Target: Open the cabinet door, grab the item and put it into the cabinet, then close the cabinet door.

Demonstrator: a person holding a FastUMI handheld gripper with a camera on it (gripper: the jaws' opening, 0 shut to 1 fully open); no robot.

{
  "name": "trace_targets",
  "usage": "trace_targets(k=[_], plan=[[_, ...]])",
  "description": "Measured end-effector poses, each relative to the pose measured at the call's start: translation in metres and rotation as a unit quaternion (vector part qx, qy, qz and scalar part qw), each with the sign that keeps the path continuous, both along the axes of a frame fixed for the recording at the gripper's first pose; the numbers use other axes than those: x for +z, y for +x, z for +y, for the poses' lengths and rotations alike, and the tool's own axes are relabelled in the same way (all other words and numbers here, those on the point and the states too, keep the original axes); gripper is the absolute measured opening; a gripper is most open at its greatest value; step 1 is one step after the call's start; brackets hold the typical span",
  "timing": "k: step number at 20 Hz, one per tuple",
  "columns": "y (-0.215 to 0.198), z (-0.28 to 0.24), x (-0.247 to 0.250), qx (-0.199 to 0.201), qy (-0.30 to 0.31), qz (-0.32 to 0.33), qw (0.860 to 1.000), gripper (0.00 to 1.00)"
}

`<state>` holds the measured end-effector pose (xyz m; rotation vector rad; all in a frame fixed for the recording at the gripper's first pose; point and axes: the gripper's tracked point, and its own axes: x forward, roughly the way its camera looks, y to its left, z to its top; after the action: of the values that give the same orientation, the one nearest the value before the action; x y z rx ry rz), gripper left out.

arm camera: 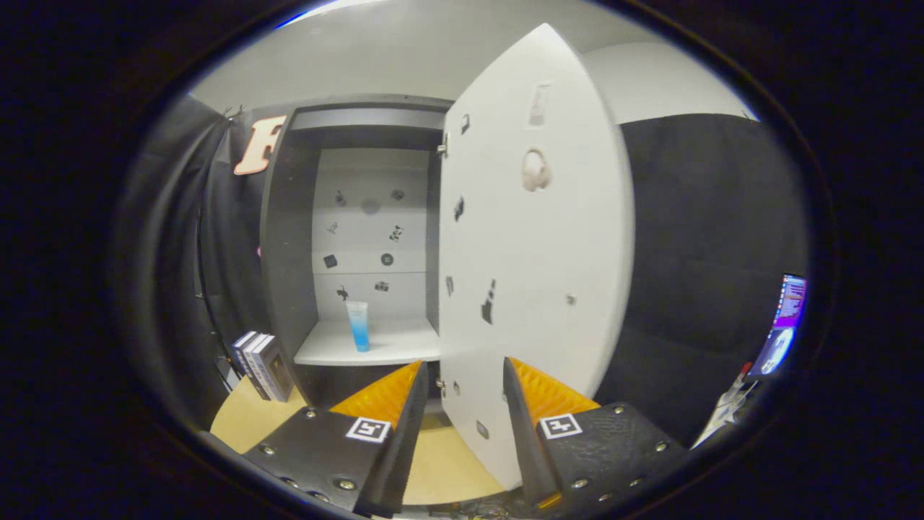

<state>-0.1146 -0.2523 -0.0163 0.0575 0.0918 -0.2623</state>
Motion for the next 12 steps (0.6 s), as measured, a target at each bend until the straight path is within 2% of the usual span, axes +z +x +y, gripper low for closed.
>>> trace_targets(k=[6,9,12], plan=[[-0.035,-0.077,-0.002,-0.042,0.016,-0.007,0.999,0.61],[-0.026,-0.105,-0.006,-0.045,0.009,0.0,0.999,0.61],[-0.007,-0.12,-0.009,-0.029,0.011,0.0,1.0,0.61]])
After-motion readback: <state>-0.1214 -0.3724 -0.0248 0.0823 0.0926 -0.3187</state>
